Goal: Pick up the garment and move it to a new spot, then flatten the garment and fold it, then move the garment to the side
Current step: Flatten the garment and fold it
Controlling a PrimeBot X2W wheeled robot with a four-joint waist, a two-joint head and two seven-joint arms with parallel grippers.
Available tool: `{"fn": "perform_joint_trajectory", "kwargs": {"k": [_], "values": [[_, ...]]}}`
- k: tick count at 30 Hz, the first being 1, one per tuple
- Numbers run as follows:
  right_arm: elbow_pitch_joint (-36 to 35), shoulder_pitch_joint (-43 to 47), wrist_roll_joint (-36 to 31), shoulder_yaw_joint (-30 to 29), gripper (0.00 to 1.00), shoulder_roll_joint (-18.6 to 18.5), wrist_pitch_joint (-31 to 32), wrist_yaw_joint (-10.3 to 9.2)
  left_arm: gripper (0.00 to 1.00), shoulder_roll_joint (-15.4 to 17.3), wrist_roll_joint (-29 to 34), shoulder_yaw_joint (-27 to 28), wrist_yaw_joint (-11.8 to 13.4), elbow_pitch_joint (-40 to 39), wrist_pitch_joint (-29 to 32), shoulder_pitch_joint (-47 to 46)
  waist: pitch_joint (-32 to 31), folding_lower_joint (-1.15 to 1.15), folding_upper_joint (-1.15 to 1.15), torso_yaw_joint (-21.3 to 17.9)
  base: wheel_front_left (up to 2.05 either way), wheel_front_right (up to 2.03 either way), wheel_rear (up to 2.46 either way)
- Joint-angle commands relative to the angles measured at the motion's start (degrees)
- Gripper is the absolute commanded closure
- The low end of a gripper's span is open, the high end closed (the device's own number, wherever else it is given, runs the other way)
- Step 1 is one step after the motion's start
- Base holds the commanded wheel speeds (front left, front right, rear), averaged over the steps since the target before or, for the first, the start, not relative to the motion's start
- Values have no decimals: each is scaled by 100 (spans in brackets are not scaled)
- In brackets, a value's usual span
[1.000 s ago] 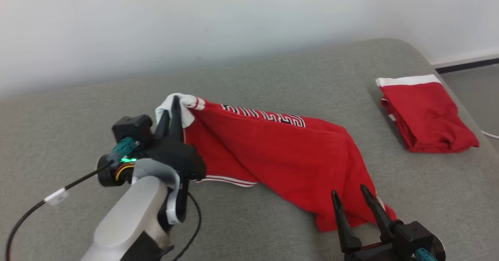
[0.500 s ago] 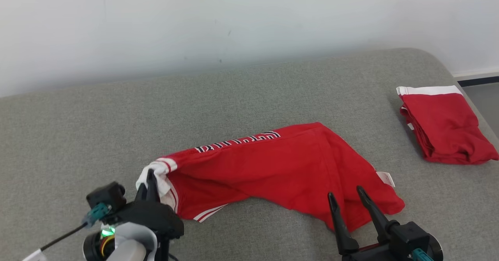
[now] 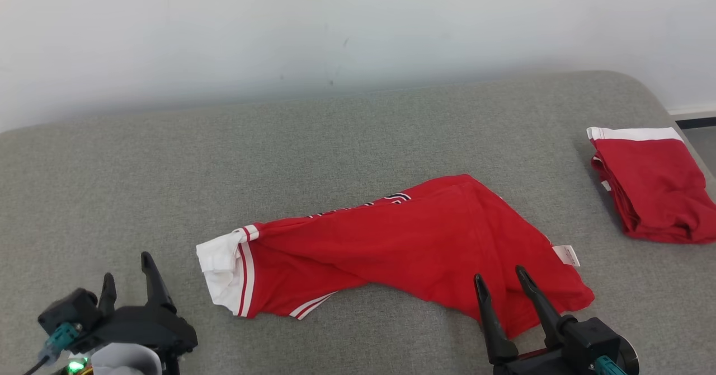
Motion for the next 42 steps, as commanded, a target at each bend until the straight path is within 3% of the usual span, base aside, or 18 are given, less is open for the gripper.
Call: {"fn": "perform_joint_trajectory", "kwargs": {"k": [1,10,19,21,28,36,42], "values": [[-4,-6,23,4,0,13,-36,-13,0,26,108,18,10,-55,-15,139,-2,0,0,29,0,0,0],[2,-44,31,-30,0,13,-51,-13,0,-17,435,-648,-161,-224,320,431,-20,0,0,1,0,0,0],[24,-106,58,30,0,13,-86,-13,0,39,1176,-1622,-135,211,964,-150,20,0,0,-180,0,0,0],[30,-115,60,40,0,13,-100,-13,0,-37,1200,-1681,-164,390,1028,-306,34,0,0,-230,0,0,0],[52,-139,78,38,0,13,-135,-13,0,-92,1375,-1666,212,1160,1114,-740,105,0,0,-384,0,0,0],[79,-213,107,63,0,13,-150,-13,0,-96,1366,-1554,269,1804,973,-1138,174,0,0,-486,0,0,0],[93,-168,93,8,0,13,-167,-13,0,-108,1376,-1594,85,2168,851,-1307,179,0,0,-479,0,0,0]]}}
